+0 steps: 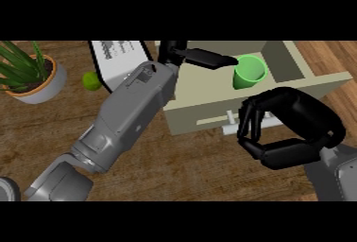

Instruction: Pick up the cup, place it into the drawer and close the drawer

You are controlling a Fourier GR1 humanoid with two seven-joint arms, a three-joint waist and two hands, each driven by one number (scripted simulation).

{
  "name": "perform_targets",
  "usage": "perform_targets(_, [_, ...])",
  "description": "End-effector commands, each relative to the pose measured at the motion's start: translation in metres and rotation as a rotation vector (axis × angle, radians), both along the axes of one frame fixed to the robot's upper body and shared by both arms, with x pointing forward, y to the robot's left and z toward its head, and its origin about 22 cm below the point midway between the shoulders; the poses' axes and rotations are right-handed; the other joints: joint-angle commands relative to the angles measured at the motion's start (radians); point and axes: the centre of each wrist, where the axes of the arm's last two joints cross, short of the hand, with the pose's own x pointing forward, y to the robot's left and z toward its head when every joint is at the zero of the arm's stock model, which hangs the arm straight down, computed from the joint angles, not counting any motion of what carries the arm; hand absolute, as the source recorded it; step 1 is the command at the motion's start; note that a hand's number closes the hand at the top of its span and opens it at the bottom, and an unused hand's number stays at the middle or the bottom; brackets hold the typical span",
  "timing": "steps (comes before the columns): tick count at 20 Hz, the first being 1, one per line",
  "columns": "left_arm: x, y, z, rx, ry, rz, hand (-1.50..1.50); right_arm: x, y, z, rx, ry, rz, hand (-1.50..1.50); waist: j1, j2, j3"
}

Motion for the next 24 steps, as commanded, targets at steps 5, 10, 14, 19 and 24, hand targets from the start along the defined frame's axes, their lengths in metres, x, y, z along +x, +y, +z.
perform_targets(5, [0.000, 0.005, -0.010, -0.058, -0.011, 0.077, -1.50, -0.017, -0.010, -0.015, -0.402, 0.035, -0.033, -1.50, 0.081, -0.023, 0.001])
perform_targets(10, [0.003, 0.007, -0.007, -0.126, -0.002, 0.063, -1.50, -0.015, 0.007, -0.041, -0.584, -0.060, -0.153, -1.50, 0.136, -0.021, 0.001])
perform_targets(14, [-0.005, 0.020, -0.038, -0.168, -0.021, 0.078, -1.50, 0.001, 0.006, -0.090, -0.666, -0.016, -0.208, -1.50, 0.173, -0.025, 0.001])
perform_targets(19, [-0.009, 0.026, -0.040, -0.187, -0.019, 0.050, -1.50, 0.015, -0.007, -0.145, -0.805, 0.029, -0.155, -1.50, 0.226, -0.034, 0.002])
perform_targets(24, [-0.005, 0.060, -0.040, -0.214, -0.027, 0.053, -1.50, 0.052, 0.005, -0.173, -0.827, 0.053, -0.213, 1.50, 0.248, -0.029, 0.003])
